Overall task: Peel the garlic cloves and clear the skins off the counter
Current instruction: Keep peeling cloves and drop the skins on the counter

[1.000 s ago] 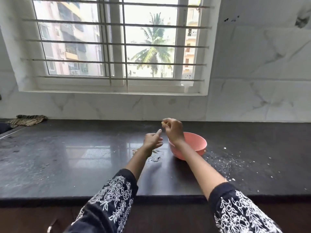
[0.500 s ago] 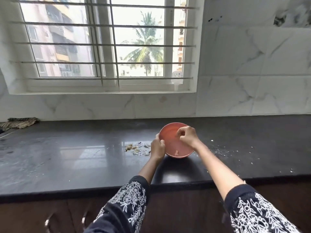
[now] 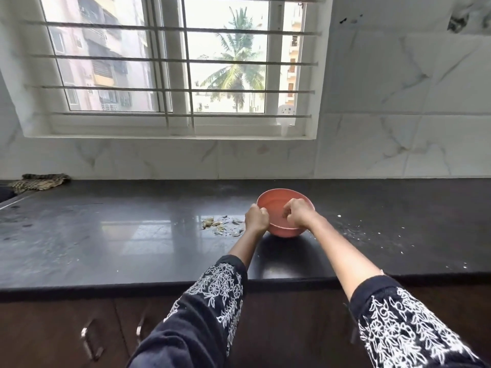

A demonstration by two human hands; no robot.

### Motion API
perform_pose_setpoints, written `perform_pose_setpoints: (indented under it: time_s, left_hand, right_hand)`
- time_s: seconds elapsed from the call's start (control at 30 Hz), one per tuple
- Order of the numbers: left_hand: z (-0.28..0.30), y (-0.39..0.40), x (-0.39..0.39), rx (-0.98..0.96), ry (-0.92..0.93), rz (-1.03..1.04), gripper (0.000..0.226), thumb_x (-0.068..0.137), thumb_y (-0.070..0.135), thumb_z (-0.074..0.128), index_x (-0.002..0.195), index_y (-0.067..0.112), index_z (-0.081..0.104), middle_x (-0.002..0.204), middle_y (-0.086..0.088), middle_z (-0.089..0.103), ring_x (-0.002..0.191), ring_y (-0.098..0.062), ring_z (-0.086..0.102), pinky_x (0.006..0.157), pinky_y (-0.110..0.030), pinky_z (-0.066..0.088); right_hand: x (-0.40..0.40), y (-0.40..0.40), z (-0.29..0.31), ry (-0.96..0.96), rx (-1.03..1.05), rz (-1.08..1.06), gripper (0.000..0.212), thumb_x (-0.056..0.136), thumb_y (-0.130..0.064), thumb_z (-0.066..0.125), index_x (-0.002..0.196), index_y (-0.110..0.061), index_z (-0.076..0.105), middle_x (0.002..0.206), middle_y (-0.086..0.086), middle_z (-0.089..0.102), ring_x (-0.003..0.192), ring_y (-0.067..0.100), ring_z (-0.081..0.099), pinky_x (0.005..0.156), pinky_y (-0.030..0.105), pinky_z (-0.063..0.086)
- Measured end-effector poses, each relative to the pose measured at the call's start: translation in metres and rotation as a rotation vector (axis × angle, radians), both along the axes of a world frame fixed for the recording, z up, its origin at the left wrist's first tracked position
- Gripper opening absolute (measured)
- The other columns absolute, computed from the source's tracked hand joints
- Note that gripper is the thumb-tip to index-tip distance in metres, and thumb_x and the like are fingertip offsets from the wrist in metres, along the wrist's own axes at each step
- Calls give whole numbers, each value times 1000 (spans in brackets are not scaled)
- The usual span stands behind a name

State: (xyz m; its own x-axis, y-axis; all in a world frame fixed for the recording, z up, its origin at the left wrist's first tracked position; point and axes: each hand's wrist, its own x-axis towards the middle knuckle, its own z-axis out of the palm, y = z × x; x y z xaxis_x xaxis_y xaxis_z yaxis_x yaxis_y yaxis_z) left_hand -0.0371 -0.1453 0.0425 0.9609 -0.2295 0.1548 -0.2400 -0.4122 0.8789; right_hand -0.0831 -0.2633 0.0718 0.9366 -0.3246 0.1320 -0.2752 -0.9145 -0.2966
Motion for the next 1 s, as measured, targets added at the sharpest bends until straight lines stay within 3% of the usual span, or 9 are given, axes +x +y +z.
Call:
perform_pose_setpoints:
  time_s: [0.17, 0.23, 0.33, 0.4, 0.5, 0.67, 0.83, 1.0]
  left_hand:
    - [4, 4, 22, 31, 105, -120, 49, 98, 33, 38, 112, -11, 55, 118, -31, 56, 109, -40, 56, 88, -46, 51]
    - [6, 9, 34, 41, 42, -86, 57, 97, 43, 39, 95, -10, 60, 110, -31, 60, 103, -41, 59, 84, -46, 52]
    - [7, 27, 49, -17, -51, 17, 50, 96, 37, 42, 64, 1, 56, 87, -28, 66, 83, -39, 64, 74, -46, 55]
    - [5, 53, 57, -73, -83, 109, 39, 92, 24, 45, 68, -2, 62, 79, -24, 67, 77, -37, 65, 72, -44, 55]
    - [-2, 87, 64, -44, -147, 219, 26, 88, 9, 44, 91, 2, 70, 90, -15, 70, 86, -30, 64, 75, -30, 50]
    - [-30, 121, 78, -111, -172, 232, 20, 93, 13, 50, 99, -1, 65, 95, -19, 69, 90, -32, 64, 79, -37, 49]
    - [-41, 128, 90, -145, -107, 203, 20, 91, 10, 53, 106, -2, 62, 102, -21, 67, 95, -35, 63, 83, -43, 51]
    - [-42, 129, 93, -126, -125, 199, 23, 92, 10, 53, 109, -3, 62, 108, -20, 66, 102, -30, 61, 87, -32, 45]
  right_hand:
    - [9, 8, 12, -202, 58, -60, 31, 84, -3, 48, 102, -16, 69, 117, 6, 64, 108, 25, 59, 87, 28, 44]
    - [18, 16, 19, -294, 55, -32, 33, 82, -1, 47, 104, -15, 69, 114, 8, 66, 107, 28, 60, 88, 31, 45]
    - [31, 34, 29, -383, 48, 71, 33, 83, 0, 46, 106, -11, 68, 110, 11, 68, 106, 30, 61, 91, 35, 47]
    - [44, 55, 28, -409, 44, 154, 30, 85, -2, 47, 106, -8, 68, 109, 13, 68, 105, 30, 61, 91, 35, 46]
    - [57, 83, 17, -421, 46, 247, 29, 85, -3, 49, 107, -6, 68, 108, 15, 68, 102, 31, 61, 88, 32, 44]
    - [77, 108, -16, -178, 39, 340, 25, 86, -4, 53, 104, -3, 70, 106, 16, 69, 100, 28, 63, 82, 25, 41]
    - [98, 121, -31, -85, -9, 364, 19, 86, -9, 60, 100, -8, 72, 103, 16, 69, 98, 29, 62, 80, 27, 43]
    - [113, 137, -33, 18, -96, 377, 19, 82, -7, 55, 93, -8, 71, 99, 17, 66, 92, 33, 62, 71, 29, 43]
